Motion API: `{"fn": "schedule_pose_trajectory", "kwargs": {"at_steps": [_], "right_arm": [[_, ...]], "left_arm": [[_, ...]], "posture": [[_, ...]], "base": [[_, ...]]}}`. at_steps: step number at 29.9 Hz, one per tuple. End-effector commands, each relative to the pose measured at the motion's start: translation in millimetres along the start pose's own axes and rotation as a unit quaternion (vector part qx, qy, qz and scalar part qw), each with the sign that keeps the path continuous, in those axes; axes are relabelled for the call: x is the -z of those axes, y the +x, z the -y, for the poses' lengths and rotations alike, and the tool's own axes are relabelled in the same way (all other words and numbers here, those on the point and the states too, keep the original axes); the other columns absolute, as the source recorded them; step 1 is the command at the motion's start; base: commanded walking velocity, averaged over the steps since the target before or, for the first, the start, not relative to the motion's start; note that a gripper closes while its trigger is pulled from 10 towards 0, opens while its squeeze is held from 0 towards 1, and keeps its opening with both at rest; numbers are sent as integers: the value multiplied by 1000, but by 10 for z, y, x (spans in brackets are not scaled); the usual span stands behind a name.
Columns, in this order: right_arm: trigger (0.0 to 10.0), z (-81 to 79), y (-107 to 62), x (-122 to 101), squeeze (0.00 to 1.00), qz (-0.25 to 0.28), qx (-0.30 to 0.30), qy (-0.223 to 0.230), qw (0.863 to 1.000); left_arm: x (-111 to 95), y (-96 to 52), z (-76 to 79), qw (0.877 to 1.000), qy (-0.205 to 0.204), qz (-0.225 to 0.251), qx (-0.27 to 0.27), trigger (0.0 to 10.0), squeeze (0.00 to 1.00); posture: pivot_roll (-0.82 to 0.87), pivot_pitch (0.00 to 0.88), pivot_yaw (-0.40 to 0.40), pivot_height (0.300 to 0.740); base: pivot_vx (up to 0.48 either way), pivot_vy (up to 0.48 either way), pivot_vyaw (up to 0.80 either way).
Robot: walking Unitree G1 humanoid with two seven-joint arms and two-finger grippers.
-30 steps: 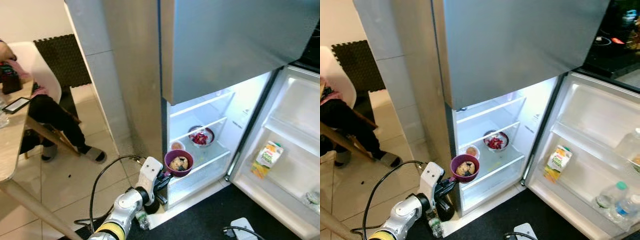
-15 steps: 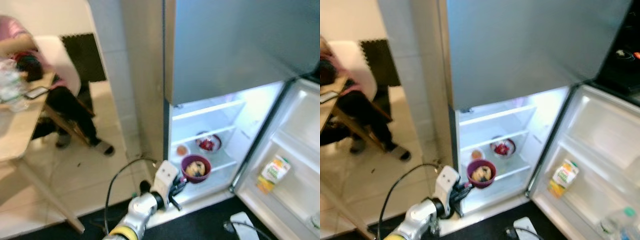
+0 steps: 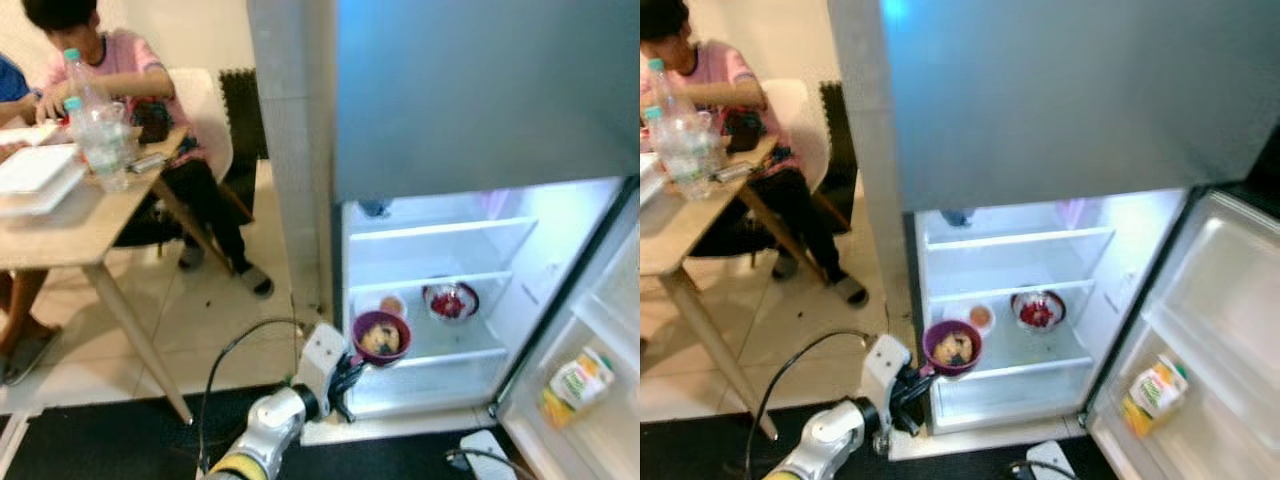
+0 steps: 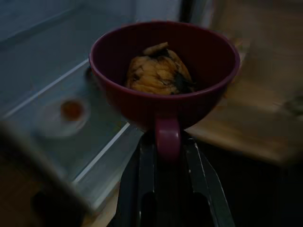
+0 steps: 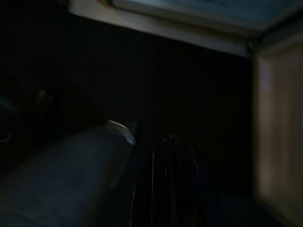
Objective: Restocking fridge
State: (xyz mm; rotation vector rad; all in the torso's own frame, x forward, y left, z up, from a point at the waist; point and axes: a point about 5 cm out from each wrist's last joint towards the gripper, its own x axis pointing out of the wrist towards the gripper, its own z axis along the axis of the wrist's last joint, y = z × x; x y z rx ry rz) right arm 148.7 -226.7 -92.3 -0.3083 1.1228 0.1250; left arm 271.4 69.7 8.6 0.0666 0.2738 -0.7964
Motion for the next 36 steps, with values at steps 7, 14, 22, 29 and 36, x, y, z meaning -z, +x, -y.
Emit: {"fn": "schedule_pose_trajectory", "kwargs": {"at_steps": [7, 14, 22, 29, 36], "right_arm": [[10000, -39, 5, -7, 0, 2, -4, -3, 1000], [10000, -47, 5, -3, 0, 2, -5, -2, 1000], [10000, -63, 5, 10, 0, 0, -8, -2, 1000], [10000, -70, 5, 16, 0, -1, -9, -4, 1000], [10000, -76, 6, 15, 0, -1, -10, -4, 1000]], "left_arm": [[-78, 30, 1, 1000, 8, 18, 3, 10000, 0], [-78, 26, -7, 1000, 6, 19, 3, 10000, 0], [-50, 9, -52, 1000, 4, 9, -23, 10000, 0], [11, -23, -58, 1000, -1, -1, -31, 10000, 0], [34, -53, -79, 999, -4, -3, -34, 10000, 0]], "posture": [[-42, 0, 10, 740], [-42, 0, 12, 740], [-40, 0, 12, 740], [-41, 0, 13, 740], [-41, 0, 13, 740]], "base": [[0, -349, 0], [0, -350, 0], [0, -129, 0], [0, 0, 0], [49, 0, 0]]}}
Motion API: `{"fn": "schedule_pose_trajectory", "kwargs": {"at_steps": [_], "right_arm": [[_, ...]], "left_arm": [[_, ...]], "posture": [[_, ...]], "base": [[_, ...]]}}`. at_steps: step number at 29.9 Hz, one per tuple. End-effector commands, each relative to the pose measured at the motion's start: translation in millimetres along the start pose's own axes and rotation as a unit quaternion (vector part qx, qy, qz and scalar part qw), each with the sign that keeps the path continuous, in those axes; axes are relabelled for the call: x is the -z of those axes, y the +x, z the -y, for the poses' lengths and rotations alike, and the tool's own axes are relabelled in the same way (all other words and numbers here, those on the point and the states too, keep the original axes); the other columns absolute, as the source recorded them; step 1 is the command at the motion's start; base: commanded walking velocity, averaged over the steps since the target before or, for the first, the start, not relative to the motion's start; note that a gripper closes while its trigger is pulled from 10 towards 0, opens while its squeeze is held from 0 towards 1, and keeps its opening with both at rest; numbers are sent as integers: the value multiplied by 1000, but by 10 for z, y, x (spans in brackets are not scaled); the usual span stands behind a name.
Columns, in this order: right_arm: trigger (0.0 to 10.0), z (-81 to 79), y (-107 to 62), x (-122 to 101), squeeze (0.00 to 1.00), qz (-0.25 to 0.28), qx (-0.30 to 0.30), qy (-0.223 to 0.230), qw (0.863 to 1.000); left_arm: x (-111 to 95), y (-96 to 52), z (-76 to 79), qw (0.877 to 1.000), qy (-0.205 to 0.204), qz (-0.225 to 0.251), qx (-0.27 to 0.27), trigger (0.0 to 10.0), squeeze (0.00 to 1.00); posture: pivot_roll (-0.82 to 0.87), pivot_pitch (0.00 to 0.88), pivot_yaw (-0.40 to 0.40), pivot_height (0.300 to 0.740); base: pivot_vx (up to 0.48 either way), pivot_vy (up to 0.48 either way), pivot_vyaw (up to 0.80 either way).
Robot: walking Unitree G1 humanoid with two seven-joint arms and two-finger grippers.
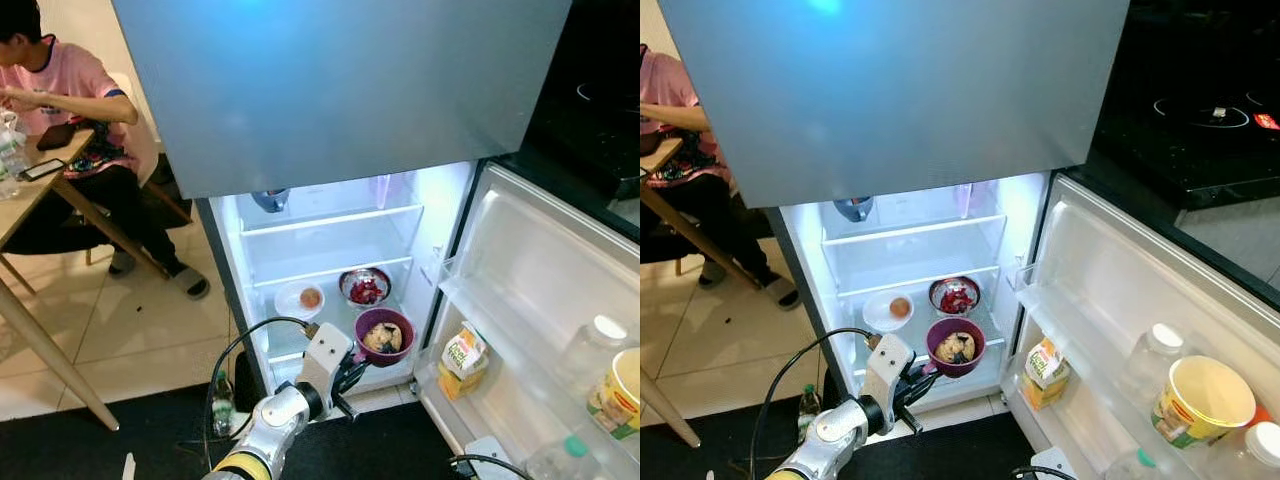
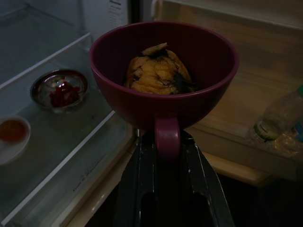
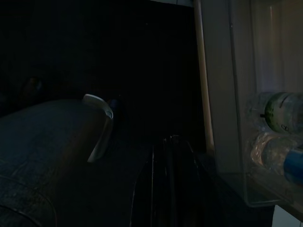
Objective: Restocking fridge
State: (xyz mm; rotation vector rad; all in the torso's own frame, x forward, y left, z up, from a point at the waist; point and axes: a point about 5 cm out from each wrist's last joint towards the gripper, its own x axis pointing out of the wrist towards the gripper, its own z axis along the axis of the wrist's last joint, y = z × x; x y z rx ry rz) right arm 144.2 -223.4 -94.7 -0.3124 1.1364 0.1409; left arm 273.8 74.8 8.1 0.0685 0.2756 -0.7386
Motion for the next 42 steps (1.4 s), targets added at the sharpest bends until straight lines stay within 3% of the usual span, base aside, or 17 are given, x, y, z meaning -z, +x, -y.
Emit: {"fn": "schedule_pose_trajectory", "kwargs": {"at_steps": [1, 26, 42], "right_arm": [[10000, -30, 6, -24, 0, 5, -3, 2, 1000], [10000, -58, 9, -30, 0, 6, -9, -3, 1000], [10000, -33, 9, -84, 0, 21, -7, 6, 1000]], "left_arm": [[37, -41, -33, 1000, 2, -4, -6, 10000, 0], [14, -47, -48, 1000, 13, 2, -4, 10000, 0], [-72, -2, -27, 1000, 20, 22, 5, 10000, 0]], "posture": [[-41, 0, 13, 740], [-34, 0, 15, 740], [-35, 0, 16, 740]], "base": [[341, 0, 0], [382, 0, 0], [0, -204, 0]]}}
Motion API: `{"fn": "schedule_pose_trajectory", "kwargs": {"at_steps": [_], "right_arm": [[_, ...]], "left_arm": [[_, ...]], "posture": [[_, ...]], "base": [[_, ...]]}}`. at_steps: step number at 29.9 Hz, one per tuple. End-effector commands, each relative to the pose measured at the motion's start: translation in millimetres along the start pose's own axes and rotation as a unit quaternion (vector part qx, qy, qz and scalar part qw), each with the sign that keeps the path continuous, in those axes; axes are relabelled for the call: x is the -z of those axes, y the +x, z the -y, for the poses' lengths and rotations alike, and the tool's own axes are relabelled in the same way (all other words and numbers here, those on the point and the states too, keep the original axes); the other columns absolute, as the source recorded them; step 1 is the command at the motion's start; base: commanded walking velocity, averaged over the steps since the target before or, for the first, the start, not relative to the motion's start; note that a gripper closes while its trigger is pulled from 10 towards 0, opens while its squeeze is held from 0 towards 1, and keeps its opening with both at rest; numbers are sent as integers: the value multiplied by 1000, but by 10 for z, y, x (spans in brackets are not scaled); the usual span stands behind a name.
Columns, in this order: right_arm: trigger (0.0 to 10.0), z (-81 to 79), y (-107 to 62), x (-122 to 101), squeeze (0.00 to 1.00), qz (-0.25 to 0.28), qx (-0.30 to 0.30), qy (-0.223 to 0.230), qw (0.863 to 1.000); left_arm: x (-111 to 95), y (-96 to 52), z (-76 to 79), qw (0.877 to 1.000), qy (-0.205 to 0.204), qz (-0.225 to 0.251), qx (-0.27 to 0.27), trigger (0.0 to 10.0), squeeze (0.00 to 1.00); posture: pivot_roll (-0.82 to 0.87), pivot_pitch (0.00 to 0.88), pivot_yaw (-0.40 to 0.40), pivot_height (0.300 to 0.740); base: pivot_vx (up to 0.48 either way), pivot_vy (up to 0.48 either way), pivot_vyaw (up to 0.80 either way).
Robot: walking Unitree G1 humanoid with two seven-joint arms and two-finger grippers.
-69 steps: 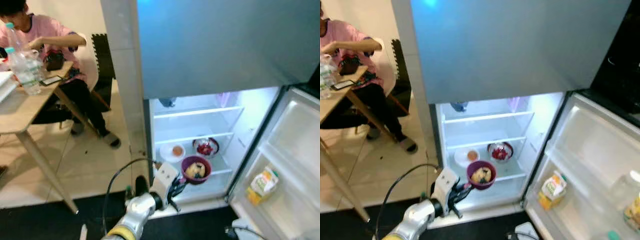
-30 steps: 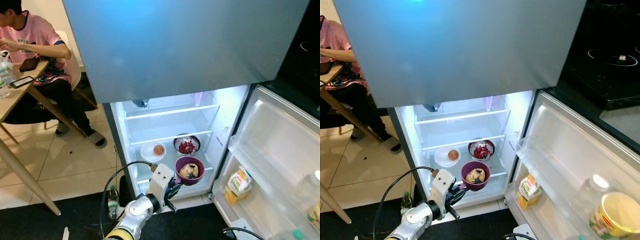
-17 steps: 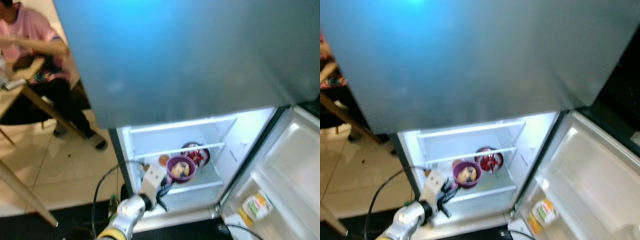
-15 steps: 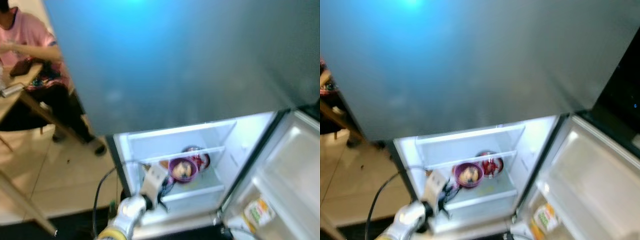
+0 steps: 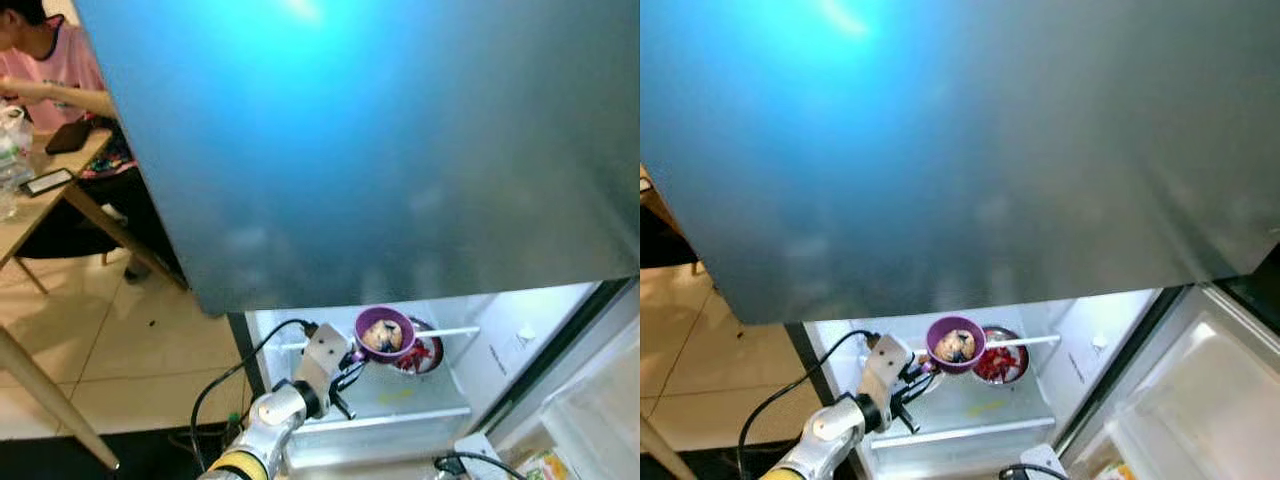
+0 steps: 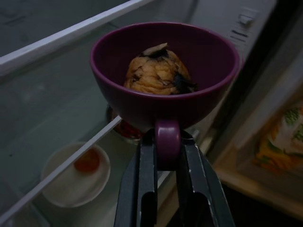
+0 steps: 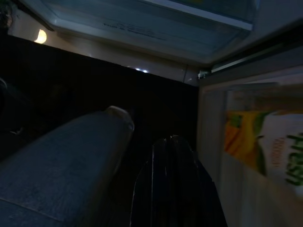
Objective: Restocking fridge
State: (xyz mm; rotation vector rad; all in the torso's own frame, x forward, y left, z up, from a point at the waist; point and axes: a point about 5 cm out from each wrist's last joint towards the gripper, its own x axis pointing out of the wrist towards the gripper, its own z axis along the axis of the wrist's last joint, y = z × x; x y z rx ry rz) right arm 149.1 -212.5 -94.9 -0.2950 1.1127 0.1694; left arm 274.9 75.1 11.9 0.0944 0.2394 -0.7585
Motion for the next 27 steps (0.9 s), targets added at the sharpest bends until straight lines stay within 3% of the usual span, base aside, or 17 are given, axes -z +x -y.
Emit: {"fn": "schedule_pose_trajectory", "kwargs": {"at_steps": [1, 7, 9, 11, 14, 15, 19, 20, 23, 24, 25, 27], "right_arm": [[10000, 65, -5, -66, 0, 18, 3, 1, 1000], [10000, 49, 6, -371, 0, 75, -38, -12, 996], [10000, 14, -7, -620, 0, 123, -80, -20, 989], [10000, 14, -7, -620, 0, 123, -80, -20, 989], [10000, -128, -71, -1008, 0, 197, -181, -47, 962], [10000, -128, -71, -1008, 0, 197, -181, -47, 962], [10000, -278, -204, -1325, 0, 262, -288, -119, 913], [10000, -278, -204, -1325, 0, 262, -288, -119, 913], [10000, -318, -285, -1455, 0, 289, -326, -158, 886], [10000, -318, -285, -1455, 0, 289, -326, -158, 886], [10000, -307, -368, -1628, 0, 329, -334, -165, 868], [10000, -300, -394, -1684, 0, 342, -333, -164, 863]], "left_arm": [[-31, 6, -16, 1000, 4, 9, -4, 10000, 0], [-34, 6, -25, 1000, 9, 10, -17, 10000, 0], [-51, 2, -54, 999, 5, 18, -34, 10000, 0], [-51, 2, -54, 999, 5, 18, -34, 10000, 0], [-93, -7, -123, 997, 6, 31, -69, 10000, 0], [-93, -7, -123, 997, 6, 31, -69, 10000, 0], [-136, -14, -189, 992, 11, 45, -114, 10000, 0], [-136, -14, -189, 992, 11, 45, -114, 10000, 0], [-147, -23, -204, 990, 29, 48, -133, 10000, 0], [-147, -23, -204, 990, 29, 48, -133, 10000, 0], [-171, -25, -227, 985, 33, 56, -162, 10000, 0], [-181, -24, -235, 983, 31, 60, -170, 10000, 0]], "posture": [[-37, 0, 14, 740], [-38, 0, 15, 740], [-38, 0, 15, 740], [-38, 0, 15, 740], [-42, 0, 16, 740], [-42, 0, 16, 740], [-42, 0, 16, 740], [-42, 0, 16, 740], [-43, 6, 16, 740], [-43, 6, 16, 740], [-47, 7, 18, 740], [-47, 7, 18, 740]], "base": [[0, 0, 0], [0, 0, 0], [0, 0, 0], [0, 0, 0], [0, 0, 0], [0, 0, 0], [0, 0, 0], [0, 0, 0], [0, 0, 0], [0, 0, 0], [0, 0, 0], [0, 0, 0]]}}
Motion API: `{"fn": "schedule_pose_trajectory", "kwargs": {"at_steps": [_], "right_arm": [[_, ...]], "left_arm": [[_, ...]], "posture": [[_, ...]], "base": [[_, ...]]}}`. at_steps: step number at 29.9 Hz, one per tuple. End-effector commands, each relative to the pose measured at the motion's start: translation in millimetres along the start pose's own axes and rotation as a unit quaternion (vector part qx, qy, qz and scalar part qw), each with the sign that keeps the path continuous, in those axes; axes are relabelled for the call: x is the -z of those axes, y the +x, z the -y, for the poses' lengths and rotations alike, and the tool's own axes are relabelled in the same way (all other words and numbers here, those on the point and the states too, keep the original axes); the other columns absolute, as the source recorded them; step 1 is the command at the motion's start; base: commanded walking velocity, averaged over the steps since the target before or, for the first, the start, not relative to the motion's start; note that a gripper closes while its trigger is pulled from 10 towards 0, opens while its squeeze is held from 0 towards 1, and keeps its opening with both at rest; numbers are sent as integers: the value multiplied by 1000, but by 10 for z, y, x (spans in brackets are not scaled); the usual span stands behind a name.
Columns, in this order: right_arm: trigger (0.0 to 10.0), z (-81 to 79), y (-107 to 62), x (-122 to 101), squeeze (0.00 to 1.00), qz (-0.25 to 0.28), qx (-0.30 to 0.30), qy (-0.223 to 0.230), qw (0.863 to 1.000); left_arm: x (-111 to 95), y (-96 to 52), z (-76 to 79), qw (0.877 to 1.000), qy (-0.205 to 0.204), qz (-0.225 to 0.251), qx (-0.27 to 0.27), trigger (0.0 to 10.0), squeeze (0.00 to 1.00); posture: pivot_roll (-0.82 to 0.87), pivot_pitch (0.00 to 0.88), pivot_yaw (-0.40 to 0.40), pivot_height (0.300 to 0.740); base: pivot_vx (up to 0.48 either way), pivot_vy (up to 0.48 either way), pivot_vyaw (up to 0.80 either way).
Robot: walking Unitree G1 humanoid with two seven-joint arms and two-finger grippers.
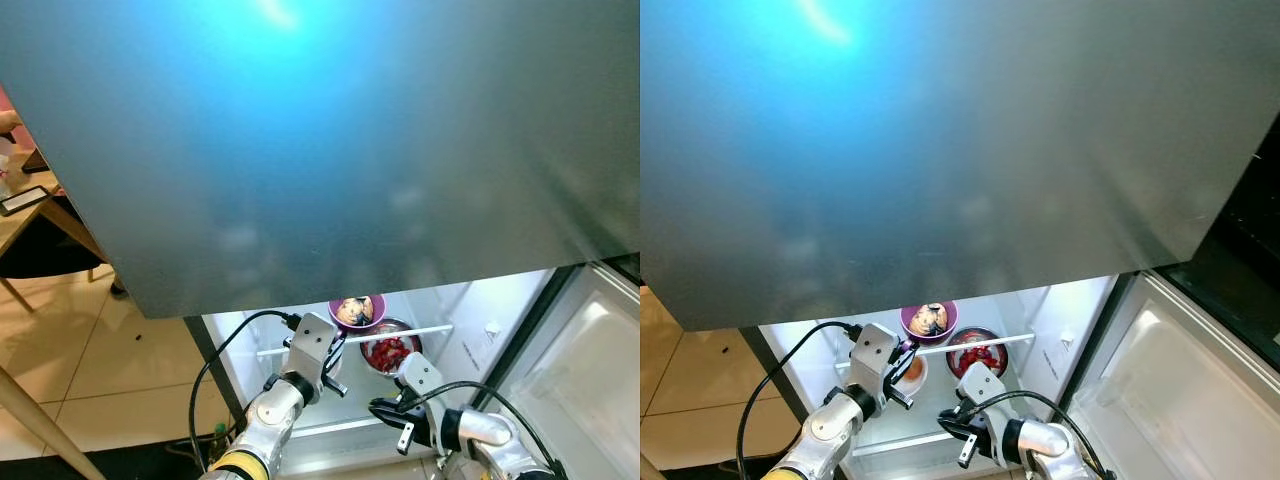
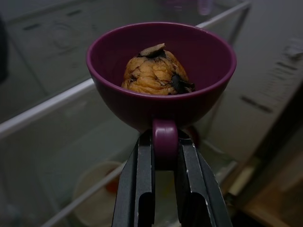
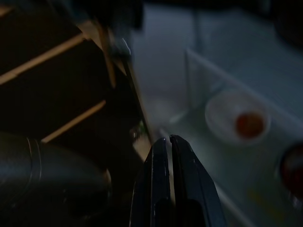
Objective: Restocking fridge
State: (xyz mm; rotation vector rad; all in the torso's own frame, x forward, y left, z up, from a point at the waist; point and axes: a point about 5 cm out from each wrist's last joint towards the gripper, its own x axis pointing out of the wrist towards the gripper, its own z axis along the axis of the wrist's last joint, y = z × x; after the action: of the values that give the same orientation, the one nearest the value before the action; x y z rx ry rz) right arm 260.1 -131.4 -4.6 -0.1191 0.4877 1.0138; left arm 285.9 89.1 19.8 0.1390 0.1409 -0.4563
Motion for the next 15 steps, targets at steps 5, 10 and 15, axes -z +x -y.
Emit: {"fn": "schedule_pose_trajectory", "kwargs": {"at_steps": [5, 10, 15], "right_arm": [[10000, 154, 3, -361, 0, 85, 32, -22, 996], [10000, 205, 2, -459, 0, 115, 48, -4, 992], [10000, 246, -31, -434, 0, 127, 72, 31, 989]], "left_arm": [[-188, 88, -59, 998, -11, 45, -43, 10000, 0], [-243, 122, -45, 997, -11, 56, -49, 10000, 0], [-264, 137, -23, 997, -8, 61, -47, 10000, 0]], "posture": [[-46, 10, 14, 740], [-44, 12, 10, 740], [-43, 15, 9, 740]], "base": [[0, 0, 0], [0, 0, 0], [0, 0, 0]]}}
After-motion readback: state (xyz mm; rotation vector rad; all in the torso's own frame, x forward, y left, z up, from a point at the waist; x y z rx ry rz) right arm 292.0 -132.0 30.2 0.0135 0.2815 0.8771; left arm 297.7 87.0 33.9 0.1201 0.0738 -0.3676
